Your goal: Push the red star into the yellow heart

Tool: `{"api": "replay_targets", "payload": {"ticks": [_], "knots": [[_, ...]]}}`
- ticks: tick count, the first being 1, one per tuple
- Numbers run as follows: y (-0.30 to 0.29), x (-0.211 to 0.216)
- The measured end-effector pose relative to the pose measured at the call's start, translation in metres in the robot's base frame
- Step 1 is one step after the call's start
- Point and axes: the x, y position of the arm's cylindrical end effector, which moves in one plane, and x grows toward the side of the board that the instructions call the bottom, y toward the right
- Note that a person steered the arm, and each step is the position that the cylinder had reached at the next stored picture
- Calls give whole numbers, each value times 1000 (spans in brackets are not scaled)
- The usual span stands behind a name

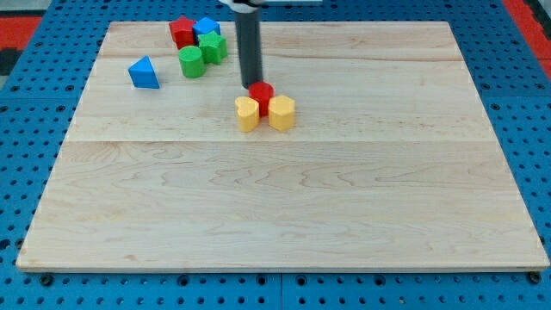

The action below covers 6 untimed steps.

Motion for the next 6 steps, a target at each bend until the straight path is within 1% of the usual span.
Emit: {"api": "replay_targets", "payload": {"ticks": [1, 2, 3, 4, 6], "knots": [[-11, -43], [9, -104], [-5, -150], [-17, -151], [-122, -153]]}}
